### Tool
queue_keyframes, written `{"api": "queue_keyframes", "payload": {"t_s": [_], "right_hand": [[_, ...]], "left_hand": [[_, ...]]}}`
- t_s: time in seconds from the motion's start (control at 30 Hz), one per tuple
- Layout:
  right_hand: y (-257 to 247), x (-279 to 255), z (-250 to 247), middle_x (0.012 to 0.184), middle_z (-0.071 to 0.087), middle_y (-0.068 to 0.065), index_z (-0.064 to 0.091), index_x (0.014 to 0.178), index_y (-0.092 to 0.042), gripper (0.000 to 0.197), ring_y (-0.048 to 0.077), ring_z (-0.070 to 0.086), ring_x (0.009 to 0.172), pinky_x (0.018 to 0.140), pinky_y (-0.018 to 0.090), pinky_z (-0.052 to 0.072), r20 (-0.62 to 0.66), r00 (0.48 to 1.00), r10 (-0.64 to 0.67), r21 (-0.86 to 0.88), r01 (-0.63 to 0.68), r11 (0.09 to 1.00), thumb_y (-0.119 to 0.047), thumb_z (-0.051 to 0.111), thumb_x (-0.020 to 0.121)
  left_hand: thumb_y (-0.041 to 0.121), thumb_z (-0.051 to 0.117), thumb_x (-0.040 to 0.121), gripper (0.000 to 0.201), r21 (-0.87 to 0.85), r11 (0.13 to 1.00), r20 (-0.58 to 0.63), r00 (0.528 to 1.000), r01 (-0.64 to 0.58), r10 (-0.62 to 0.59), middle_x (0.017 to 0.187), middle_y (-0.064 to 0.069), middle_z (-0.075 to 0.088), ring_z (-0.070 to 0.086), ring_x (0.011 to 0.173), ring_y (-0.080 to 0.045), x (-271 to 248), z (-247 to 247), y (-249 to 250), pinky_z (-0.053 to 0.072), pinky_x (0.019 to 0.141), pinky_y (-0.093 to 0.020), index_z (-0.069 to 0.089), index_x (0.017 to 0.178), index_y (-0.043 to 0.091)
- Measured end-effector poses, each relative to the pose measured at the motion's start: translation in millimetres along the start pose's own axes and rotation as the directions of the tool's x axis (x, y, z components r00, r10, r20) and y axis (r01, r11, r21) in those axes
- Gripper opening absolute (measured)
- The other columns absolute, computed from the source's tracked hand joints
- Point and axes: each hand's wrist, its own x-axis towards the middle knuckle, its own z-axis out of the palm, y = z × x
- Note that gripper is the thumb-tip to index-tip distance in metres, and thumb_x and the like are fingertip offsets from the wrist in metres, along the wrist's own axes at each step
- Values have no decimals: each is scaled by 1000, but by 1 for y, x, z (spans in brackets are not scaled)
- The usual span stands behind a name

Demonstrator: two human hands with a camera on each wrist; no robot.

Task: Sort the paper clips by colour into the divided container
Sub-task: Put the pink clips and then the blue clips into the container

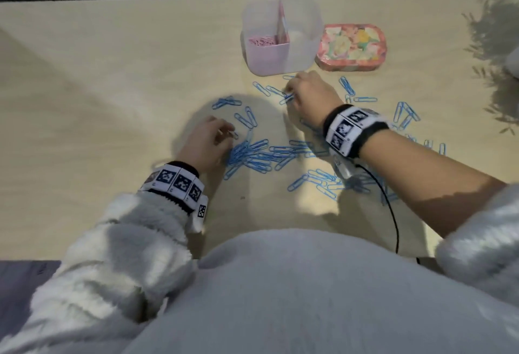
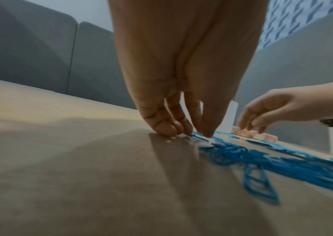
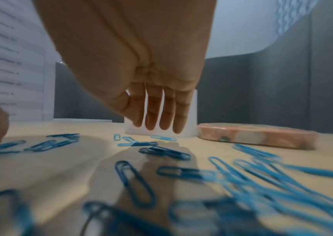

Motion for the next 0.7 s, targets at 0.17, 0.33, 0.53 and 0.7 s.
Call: {"api": "queue_keyframes", "payload": {"t_s": [0.17,0.33,0.53,0.7], "right_hand": [[-25,28,20,126,46,21,46,120,0,35,37,41,118,91,48,39,78,996,51,-183,-36,982,0,35,88],[-43,9,37,129,43,16,44,123,-3,34,35,39,119,87,47,41,140,981,-133,-235,163,958,-4,39,90],[-18,-12,29,117,57,12,61,110,-11,31,35,48,109,90,47,44,97,966,-242,50,238,970,-31,54,87],[-31,-22,40,125,52,9,60,115,-15,43,31,45,112,95,41,39,210,917,-340,62,334,940,-37,67,78]], "left_hand": [[19,49,91,38,242,970,-139,988,-34,69,139,-16,44,37,131,-30,31,-14,-7,21,109,-36,51,128,11],[45,50,88,68,441,896,165,986,-47,-29,156,-8,18,16,142,-33,44,-9,-9,16,118,-44,21,146,22],[61,59,75,87,461,872,246,968,-161,49,156,-5,18,18,141,-34,7,6,-7,21,115,-48,20,145,27],[18,69,78,39,103,992,30,997,-71,69,118,-10,59,55,106,-28,25,-4,-5,43,94,-28,60,115,11]]}}
